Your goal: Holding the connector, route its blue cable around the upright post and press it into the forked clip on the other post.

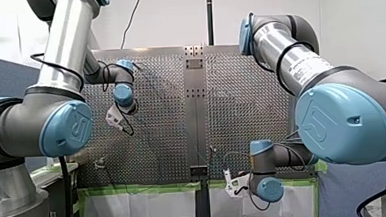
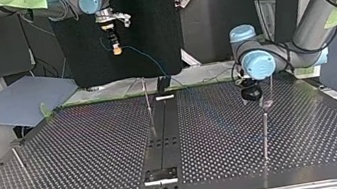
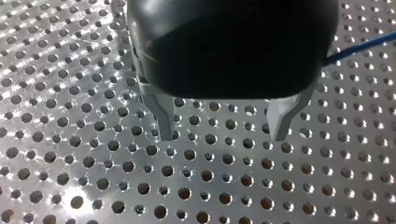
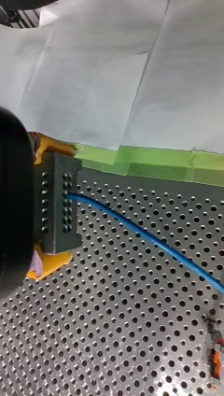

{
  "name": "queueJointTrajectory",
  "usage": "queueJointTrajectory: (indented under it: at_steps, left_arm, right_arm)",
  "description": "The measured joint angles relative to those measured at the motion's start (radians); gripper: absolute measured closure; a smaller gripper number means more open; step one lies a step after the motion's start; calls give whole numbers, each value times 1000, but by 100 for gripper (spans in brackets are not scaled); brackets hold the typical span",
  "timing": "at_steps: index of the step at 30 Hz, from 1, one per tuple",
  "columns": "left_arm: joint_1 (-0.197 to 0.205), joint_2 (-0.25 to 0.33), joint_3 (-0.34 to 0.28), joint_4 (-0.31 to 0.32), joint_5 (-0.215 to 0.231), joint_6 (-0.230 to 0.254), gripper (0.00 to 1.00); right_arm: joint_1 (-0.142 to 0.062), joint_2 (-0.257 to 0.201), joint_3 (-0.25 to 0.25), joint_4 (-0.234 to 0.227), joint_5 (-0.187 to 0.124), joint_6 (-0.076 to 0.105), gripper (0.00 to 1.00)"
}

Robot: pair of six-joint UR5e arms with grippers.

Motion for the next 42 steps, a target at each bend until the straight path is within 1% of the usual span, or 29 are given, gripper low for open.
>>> queueJointTrajectory:
  at_steps: [4, 13, 16, 19, 23, 26, 32, 35, 38, 42]
  left_arm:
    - [-6, -3, 4, -6, -32, 32, 2]
    - [-17, -40, 34, -45, -108, 109, 2]
    - [-25, -60, 53, -61, -119, 134, 2]
    - [-29, -82, 67, -74, -116, 158, 2]
    - [-33, -108, 77, -81, -93, 190, 2]
    - [-35, -116, 81, -84, -80, 215, 2]
    - [-36, -120, 88, -96, -76, 267, 2]
    - [-38, -133, 101, -114, -72, 290, 2]
    - [-46, -157, 126, -140, -68, 318, 2]
    - [-51, -193, 148, -176, -75, 355, 2]
  right_arm:
    - [2, 0, 0, 1, 0, 0, 100]
    - [3, 0, 0, 2, 0, 0, 100]
    - [4, 0, 0, 2, 0, 0, 100]
    - [4, 0, 0, 2, 0, -1, 100]
    - [4, 0, 0, 3, 0, -3, 100]
    - [4, 0, 0, 3, 0, -4, 100]
    - [4, 0, 0, 0, 0, -3, 100]
    - [4, 0, 0, -3, 0, -3, 100]
    - [4, 0, 0, -5, -2, -2, 100]
    - [4, 0, 0, -4, -3, -3, 100]
